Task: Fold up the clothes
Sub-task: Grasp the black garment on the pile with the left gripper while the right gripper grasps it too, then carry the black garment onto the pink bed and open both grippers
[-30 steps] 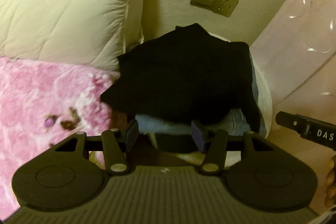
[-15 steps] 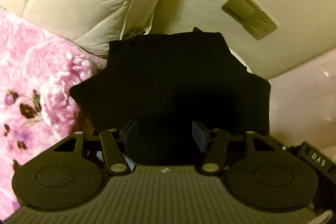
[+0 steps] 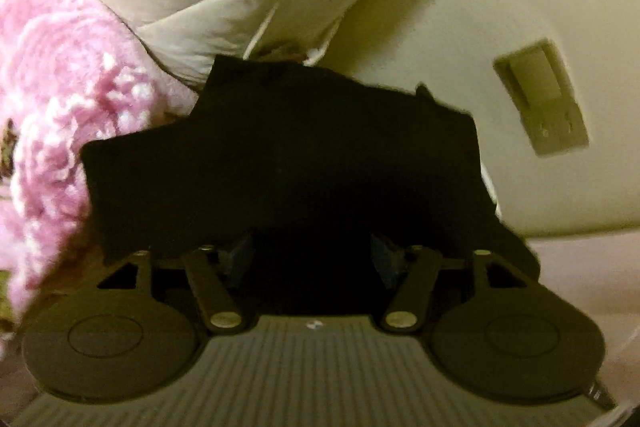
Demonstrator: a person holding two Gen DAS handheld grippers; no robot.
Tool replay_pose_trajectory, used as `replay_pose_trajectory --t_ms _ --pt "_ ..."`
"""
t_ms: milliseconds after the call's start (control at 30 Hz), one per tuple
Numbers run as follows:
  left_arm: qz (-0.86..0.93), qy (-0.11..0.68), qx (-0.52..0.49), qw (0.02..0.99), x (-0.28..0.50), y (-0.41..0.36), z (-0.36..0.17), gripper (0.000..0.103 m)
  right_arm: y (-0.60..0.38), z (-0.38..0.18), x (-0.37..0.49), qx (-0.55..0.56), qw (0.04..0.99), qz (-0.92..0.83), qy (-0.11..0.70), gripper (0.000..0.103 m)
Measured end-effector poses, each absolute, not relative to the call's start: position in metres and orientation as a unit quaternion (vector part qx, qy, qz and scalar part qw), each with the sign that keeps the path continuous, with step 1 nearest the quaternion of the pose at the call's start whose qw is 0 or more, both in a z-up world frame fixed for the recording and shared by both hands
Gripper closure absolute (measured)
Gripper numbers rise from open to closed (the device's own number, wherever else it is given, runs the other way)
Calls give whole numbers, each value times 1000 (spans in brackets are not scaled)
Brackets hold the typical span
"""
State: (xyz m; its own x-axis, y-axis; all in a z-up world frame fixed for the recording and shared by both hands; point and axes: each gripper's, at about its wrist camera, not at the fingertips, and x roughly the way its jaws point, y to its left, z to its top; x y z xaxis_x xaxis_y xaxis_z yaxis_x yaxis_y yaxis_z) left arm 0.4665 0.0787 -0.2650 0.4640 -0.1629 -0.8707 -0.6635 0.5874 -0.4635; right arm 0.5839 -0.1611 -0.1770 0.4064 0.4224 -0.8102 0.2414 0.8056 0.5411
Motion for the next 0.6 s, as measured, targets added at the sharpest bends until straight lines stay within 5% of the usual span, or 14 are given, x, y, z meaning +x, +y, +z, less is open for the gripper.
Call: replay_pose_trajectory --t_ms 67,100,133,300,600 --pt "164 483 -422 750 471 79 -265 51 -160 -180 587 302 779 62 545 48" --pt "156 479 -422 754 473 79 -265 63 -160 -180 588 294 782 66 546 70" --pt "139 475 -424 758 475 80 -263 89 -158 -179 589 278 787 70 546 80" --pt "112 473 -417 768 471 84 -252 101 -154 -154 583 249 813 104 516 96" --pt "90 402 -428 804 416 110 -199 102 -120 -66 558 229 842 249 420 97"
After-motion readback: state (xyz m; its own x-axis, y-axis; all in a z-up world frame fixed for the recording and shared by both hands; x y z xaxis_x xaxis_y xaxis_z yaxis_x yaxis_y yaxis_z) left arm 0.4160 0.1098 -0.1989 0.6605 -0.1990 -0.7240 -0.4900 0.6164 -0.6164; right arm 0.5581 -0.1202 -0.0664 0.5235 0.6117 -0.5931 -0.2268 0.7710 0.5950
